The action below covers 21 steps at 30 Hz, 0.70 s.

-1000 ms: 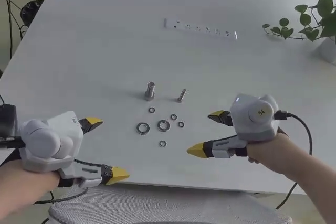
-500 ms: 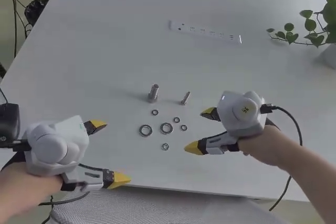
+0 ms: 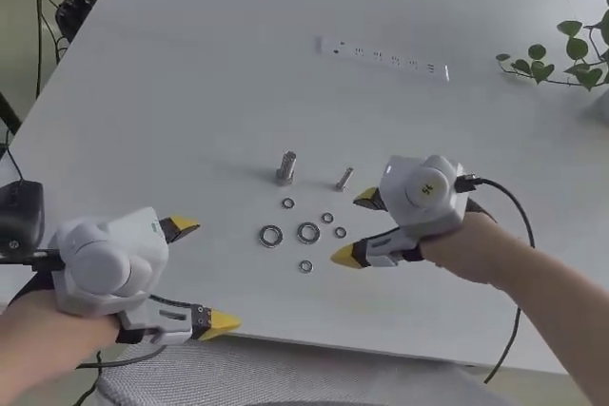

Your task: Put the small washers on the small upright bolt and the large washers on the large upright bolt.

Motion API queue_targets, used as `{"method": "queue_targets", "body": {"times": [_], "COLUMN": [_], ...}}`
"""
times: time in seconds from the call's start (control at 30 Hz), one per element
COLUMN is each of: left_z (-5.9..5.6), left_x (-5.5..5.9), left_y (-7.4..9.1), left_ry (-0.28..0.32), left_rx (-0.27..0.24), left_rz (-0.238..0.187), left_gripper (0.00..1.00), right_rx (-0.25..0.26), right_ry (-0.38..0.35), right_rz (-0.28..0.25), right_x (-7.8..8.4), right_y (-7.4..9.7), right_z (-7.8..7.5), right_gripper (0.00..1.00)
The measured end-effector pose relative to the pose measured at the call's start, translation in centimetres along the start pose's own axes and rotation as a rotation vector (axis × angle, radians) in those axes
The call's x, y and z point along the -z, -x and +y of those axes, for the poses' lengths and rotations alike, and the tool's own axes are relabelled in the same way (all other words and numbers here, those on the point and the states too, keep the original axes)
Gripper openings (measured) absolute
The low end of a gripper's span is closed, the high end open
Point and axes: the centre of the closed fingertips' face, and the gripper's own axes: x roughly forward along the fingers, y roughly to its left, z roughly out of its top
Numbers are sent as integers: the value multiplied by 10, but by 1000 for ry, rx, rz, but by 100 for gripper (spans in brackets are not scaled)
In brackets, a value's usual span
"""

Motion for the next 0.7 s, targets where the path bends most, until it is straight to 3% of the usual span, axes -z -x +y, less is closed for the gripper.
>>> {"method": "queue_targets", "body": {"times": [0.2, 0.57, 0.7], "left_z": [2, 2, 1], "left_x": [1, 3, 3], "left_y": [0, 0, 0], "left_ry": [4, -1, 1], "left_rx": [-2, 5, 8], "left_rz": [1, 7, 10], "left_gripper": [79, 78, 78], "right_rx": [-17, -15, -7], "right_ry": [10, 64, 76], "right_rz": [10, 86, 119], "right_x": [2, 18, 26], "right_y": [-9, -24, -30], "right_z": [-1, -12, -18], "right_gripper": [57, 53, 45]}}
